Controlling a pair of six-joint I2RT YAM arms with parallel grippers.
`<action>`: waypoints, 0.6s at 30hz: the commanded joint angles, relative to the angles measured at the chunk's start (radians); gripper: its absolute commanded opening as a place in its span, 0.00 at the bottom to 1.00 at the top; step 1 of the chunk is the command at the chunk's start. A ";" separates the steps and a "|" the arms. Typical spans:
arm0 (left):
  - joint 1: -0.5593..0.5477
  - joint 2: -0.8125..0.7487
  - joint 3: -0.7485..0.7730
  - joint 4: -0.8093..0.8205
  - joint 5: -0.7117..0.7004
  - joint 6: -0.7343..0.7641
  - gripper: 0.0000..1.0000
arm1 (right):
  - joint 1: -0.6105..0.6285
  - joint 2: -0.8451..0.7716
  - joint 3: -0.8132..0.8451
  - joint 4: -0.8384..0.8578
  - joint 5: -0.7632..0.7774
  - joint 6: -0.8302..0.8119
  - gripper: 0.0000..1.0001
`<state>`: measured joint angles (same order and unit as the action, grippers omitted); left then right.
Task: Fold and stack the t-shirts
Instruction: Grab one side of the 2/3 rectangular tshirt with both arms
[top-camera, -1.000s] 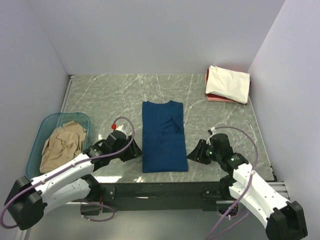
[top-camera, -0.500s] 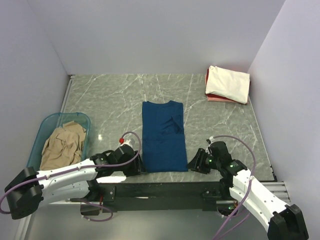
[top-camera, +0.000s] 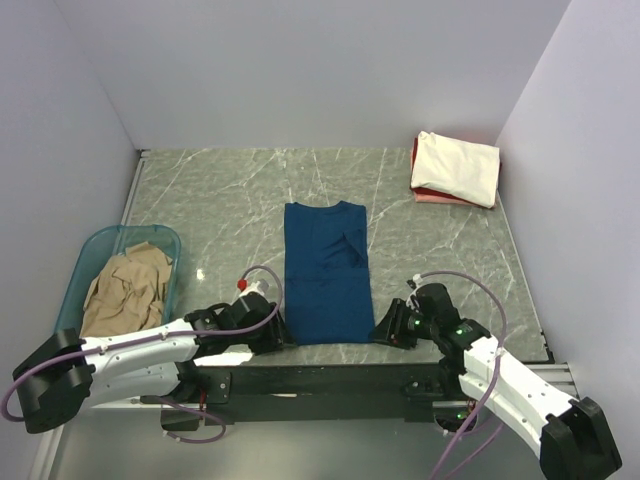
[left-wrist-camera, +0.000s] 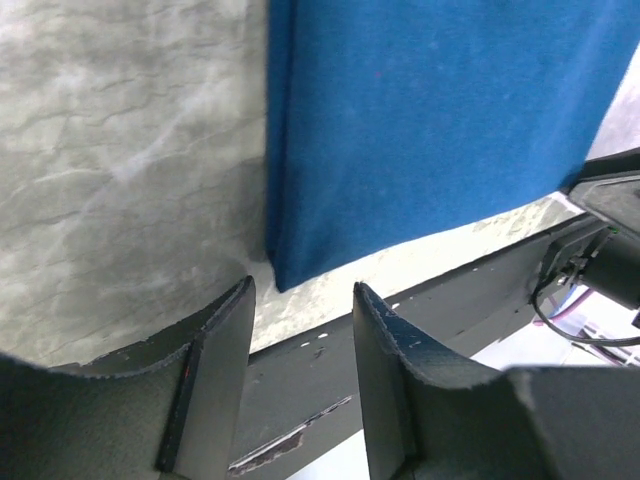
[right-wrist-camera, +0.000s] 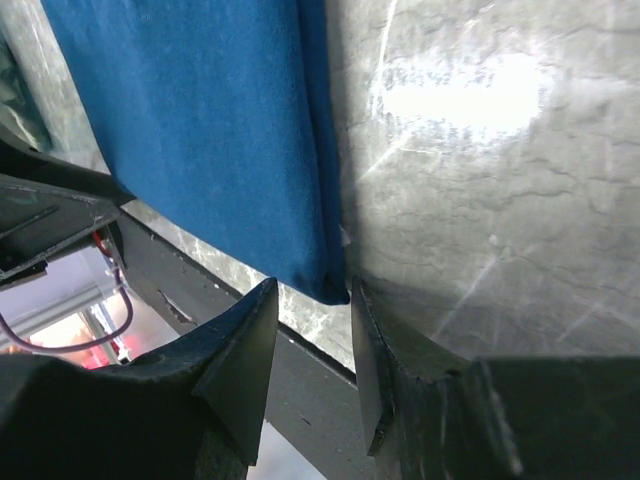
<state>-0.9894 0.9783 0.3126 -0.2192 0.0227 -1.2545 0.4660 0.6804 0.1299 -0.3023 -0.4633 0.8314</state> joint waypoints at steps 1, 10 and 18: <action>-0.011 0.010 -0.018 0.058 -0.020 -0.031 0.49 | 0.028 0.031 -0.026 -0.018 0.015 0.002 0.43; -0.022 0.045 -0.026 0.090 -0.020 -0.051 0.42 | 0.051 0.053 -0.035 0.022 0.020 0.023 0.40; -0.034 0.060 -0.014 0.093 -0.061 -0.057 0.25 | 0.053 0.051 0.000 0.014 0.044 0.015 0.27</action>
<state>-1.0134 1.0351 0.2993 -0.1364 -0.0002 -1.3041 0.5083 0.7238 0.1230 -0.2584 -0.4538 0.8585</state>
